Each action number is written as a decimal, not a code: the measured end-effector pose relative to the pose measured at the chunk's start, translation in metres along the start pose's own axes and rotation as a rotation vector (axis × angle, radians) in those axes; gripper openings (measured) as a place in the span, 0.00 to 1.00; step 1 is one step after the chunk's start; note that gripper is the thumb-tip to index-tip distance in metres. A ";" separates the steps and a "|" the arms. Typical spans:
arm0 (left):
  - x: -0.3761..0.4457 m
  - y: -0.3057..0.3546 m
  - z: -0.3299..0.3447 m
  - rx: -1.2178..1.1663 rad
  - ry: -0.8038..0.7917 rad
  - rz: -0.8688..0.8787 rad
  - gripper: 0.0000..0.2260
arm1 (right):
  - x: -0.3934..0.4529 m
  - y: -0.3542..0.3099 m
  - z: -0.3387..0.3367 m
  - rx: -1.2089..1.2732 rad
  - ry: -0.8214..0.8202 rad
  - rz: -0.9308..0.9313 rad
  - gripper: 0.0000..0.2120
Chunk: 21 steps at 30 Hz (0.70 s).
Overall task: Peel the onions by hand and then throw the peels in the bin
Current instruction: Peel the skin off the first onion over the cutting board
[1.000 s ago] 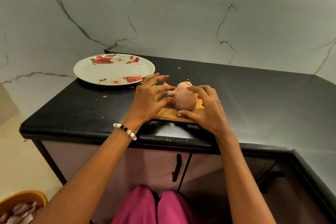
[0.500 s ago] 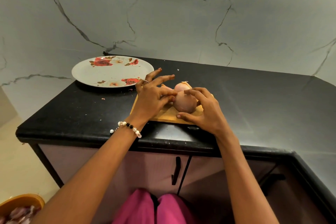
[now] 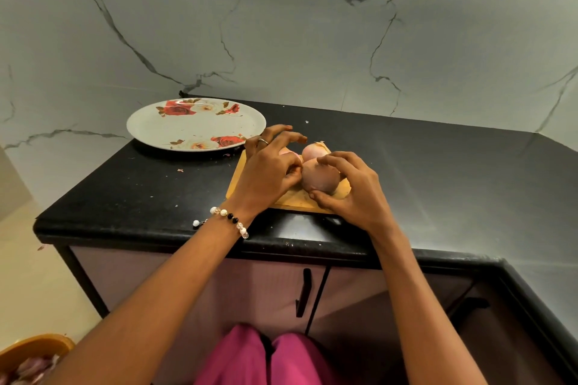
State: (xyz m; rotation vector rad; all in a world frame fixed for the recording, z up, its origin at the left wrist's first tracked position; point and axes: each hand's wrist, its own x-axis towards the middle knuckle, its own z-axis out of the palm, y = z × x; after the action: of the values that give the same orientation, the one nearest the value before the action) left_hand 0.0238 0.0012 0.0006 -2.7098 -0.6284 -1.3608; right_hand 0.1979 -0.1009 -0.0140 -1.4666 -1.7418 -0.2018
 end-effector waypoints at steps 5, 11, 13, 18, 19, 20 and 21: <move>-0.001 0.002 0.001 0.036 -0.004 -0.050 0.03 | 0.000 -0.003 -0.001 0.019 0.010 0.005 0.26; -0.001 -0.001 0.004 -0.010 0.063 -0.217 0.04 | 0.000 -0.003 -0.002 0.070 0.053 0.042 0.25; 0.000 -0.002 0.003 -0.031 0.104 -0.279 0.05 | 0.000 -0.004 -0.003 0.092 0.066 0.065 0.25; 0.000 -0.003 0.003 -0.012 0.171 -0.364 0.04 | 0.001 -0.005 -0.003 0.125 0.109 0.086 0.24; 0.000 -0.002 0.002 -0.006 0.178 -0.369 0.04 | 0.001 -0.006 -0.004 0.136 0.122 0.090 0.24; 0.000 -0.002 0.002 0.000 0.186 -0.372 0.04 | 0.000 -0.007 -0.004 0.149 0.137 0.094 0.23; 0.000 -0.002 0.002 0.005 0.194 -0.375 0.03 | 0.001 -0.008 -0.005 0.164 0.153 0.099 0.24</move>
State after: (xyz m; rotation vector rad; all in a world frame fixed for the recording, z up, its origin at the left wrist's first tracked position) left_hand 0.0250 0.0032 -0.0005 -2.4970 -1.1594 -1.6667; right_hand 0.1935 -0.1055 -0.0079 -1.3773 -1.5234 -0.1130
